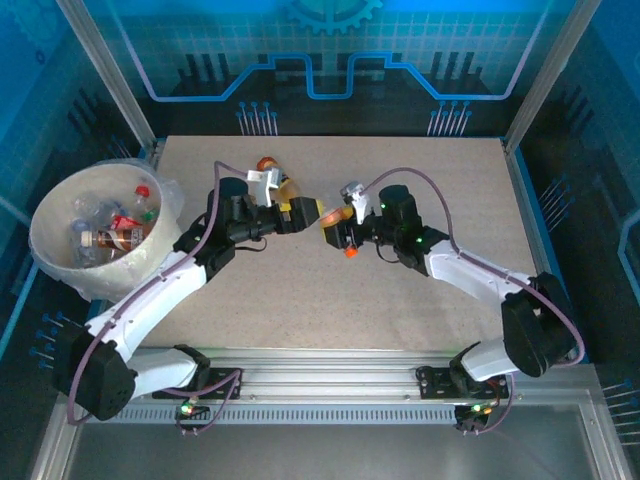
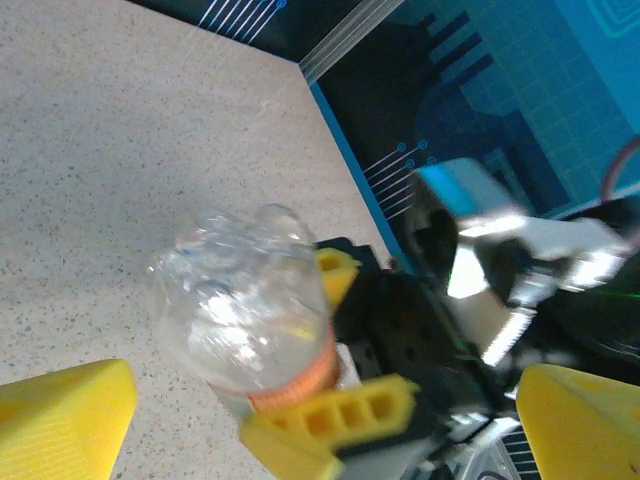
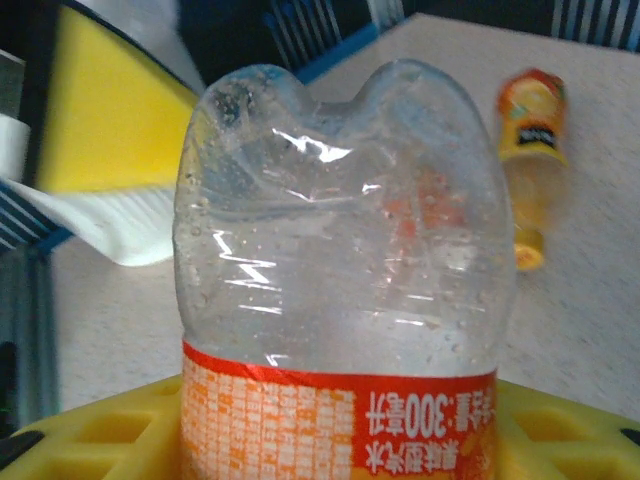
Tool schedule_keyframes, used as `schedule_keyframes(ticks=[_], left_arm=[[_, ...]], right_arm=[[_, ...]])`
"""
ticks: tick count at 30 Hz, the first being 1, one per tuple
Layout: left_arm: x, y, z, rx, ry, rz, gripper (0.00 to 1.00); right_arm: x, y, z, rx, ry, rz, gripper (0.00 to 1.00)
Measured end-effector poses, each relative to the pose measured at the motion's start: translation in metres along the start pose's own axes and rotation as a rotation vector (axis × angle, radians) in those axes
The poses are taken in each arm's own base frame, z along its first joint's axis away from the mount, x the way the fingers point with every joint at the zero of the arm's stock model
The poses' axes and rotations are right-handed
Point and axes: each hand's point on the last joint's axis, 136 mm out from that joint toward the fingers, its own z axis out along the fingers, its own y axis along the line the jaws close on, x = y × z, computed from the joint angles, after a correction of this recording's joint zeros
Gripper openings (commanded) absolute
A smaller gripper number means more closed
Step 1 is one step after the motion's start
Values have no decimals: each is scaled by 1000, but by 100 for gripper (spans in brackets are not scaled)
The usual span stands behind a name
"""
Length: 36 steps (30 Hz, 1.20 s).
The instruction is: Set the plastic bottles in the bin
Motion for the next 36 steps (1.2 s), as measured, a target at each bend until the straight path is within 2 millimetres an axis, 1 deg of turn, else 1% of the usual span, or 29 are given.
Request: schedule_keyframes(ticks=[3,6,9,12,15,18,22,27,29,33,34,35,36], left_arm=[[6,11,9,-33,21,-15,99],[10,17,15,-53,31,-23,99],[9,16,16,-45,26,-22,99],[4,12,18,-23,10,-26,94],[1,8,19,-2,1,-25,93],[-1,3,20,19,-7,-15,86],[0,-1,20,46,0,-1,68],[3,-3,20,52,9,34,54],[4,-3,20,51,14,48,51],[6,1,20,33,18,49,49],[5,3,20,24,12,50,48],[3,4,20,17,5,52,48],[2,6,20,3,-5,53,48]], right_arm=[[-13,20,-3,-46,-40,-22,59],[-17,30,-3,-71,-55,-24,59],[-18,36,-1,-92,-61,-18,60],[-21,44,0,-119,-72,-20,61],[-21,46,3,-132,-78,-13,62],[-20,47,5,-143,-75,-6,63],[-18,48,7,-152,-69,10,66],[-21,50,7,-163,-80,14,69],[-22,50,7,-165,-83,16,72],[-23,51,6,-170,-87,7,83],[-23,51,6,-168,-87,3,87],[-22,50,6,-165,-86,3,100],[-22,49,6,-160,-84,2,100]])
